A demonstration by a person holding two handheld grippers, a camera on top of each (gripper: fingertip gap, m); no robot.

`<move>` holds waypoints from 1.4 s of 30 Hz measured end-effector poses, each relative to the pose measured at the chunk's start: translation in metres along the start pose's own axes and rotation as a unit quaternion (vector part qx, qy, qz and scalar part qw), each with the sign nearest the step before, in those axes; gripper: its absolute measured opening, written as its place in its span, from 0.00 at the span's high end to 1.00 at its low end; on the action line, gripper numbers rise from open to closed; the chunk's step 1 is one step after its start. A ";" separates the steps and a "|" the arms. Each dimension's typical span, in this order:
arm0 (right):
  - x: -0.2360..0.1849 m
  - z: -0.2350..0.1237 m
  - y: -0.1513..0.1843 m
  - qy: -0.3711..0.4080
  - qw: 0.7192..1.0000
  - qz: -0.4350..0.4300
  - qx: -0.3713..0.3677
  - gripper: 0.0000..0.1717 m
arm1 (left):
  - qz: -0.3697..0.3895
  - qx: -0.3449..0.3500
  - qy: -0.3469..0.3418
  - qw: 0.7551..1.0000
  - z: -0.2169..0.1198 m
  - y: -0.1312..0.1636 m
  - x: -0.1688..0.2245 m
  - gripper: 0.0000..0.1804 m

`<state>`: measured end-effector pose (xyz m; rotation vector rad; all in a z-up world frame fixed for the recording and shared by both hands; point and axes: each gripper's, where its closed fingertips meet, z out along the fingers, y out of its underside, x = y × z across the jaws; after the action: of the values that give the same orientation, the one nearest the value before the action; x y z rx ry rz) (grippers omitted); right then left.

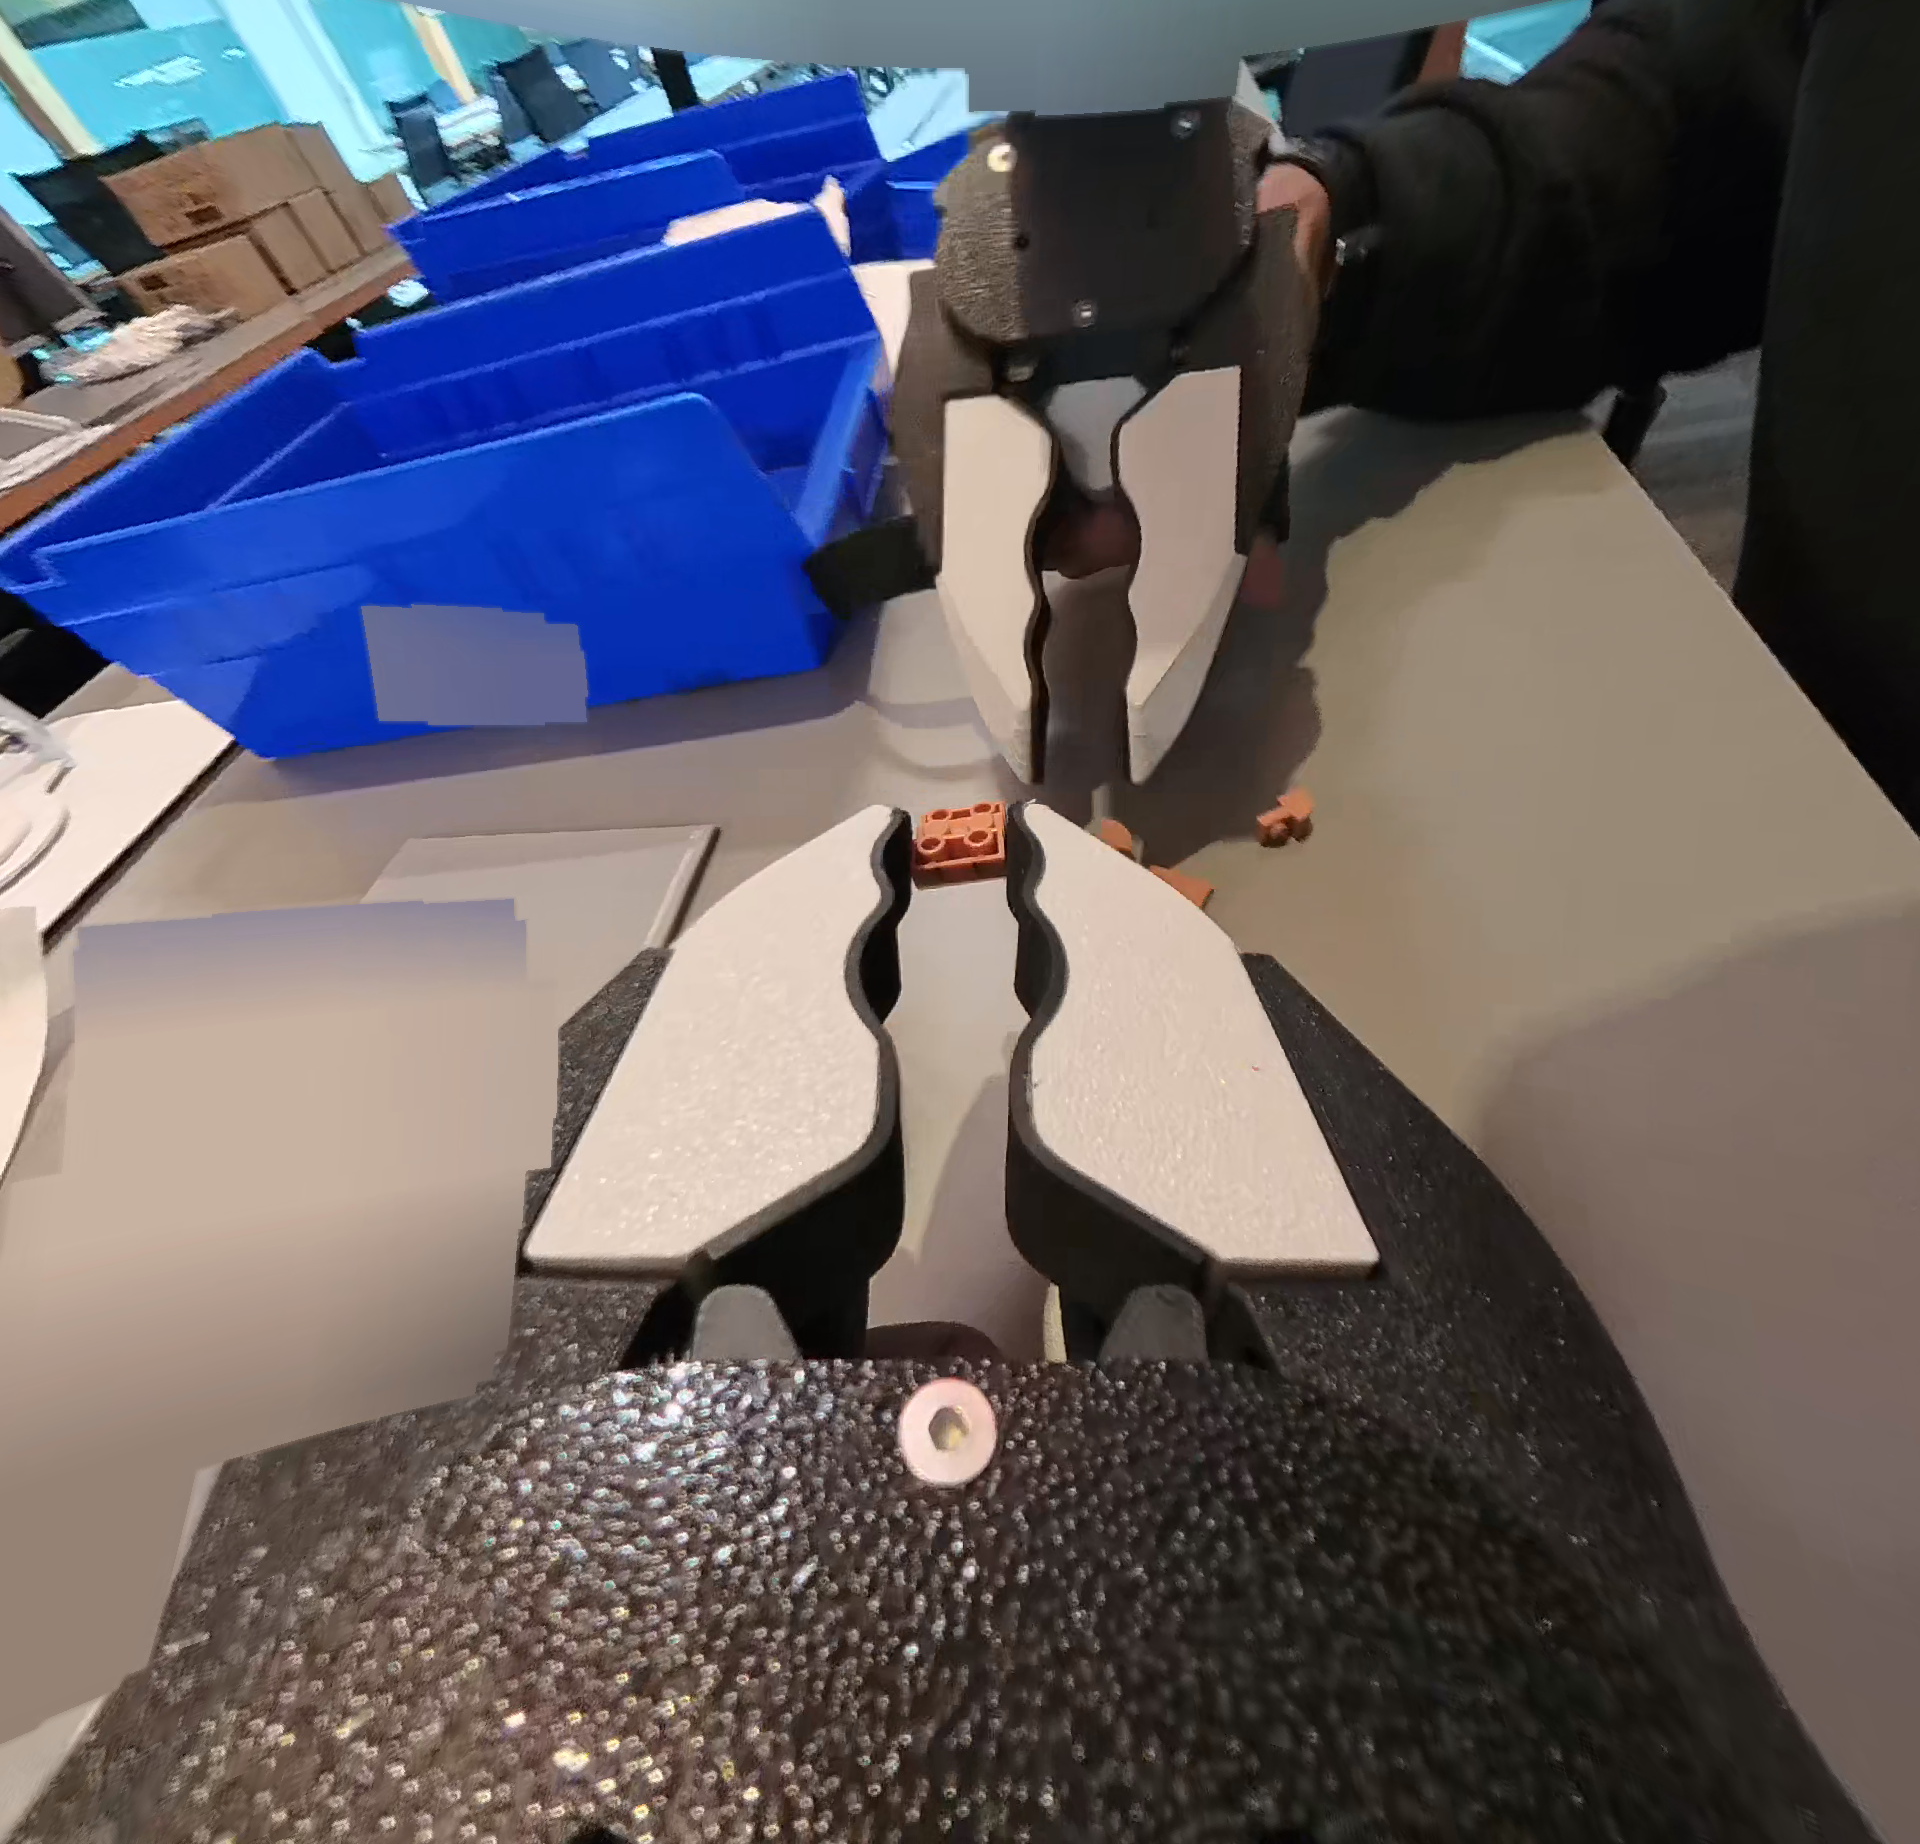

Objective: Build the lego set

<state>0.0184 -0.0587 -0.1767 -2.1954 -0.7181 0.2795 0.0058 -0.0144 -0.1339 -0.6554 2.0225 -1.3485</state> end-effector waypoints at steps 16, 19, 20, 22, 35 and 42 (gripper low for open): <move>-0.004 0.016 0.014 0.002 0.999 -0.034 -0.038 0.95 | -0.060 0.020 0.063 0.996 -0.003 -0.006 0.010 0.91; -0.003 0.011 -0.002 0.018 0.999 -0.050 0.008 0.95 | -0.110 0.043 0.083 0.990 -0.006 -0.013 0.009 0.91; -0.001 0.007 -0.010 0.030 0.998 -0.056 0.029 0.95 | -0.130 0.052 0.092 0.986 -0.007 -0.016 0.009 0.91; 0.002 0.000 -0.024 0.054 0.993 -0.074 0.072 0.95 | -0.170 0.066 0.114 0.977 -0.009 -0.020 0.011 0.91; -0.006 -0.004 -0.042 0.101 0.975 -0.162 0.110 0.95 | -0.269 -0.010 0.134 0.954 0.005 -0.002 0.020 0.91; -0.007 -0.002 -0.043 0.114 0.971 -0.183 0.102 0.95 | -0.309 -0.024 0.158 0.938 0.005 0.002 0.025 0.91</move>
<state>-0.0041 -0.0415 -0.1434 -1.8221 -0.9022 -0.0848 -0.0079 -0.0336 -0.1427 -1.2385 2.1970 -1.8613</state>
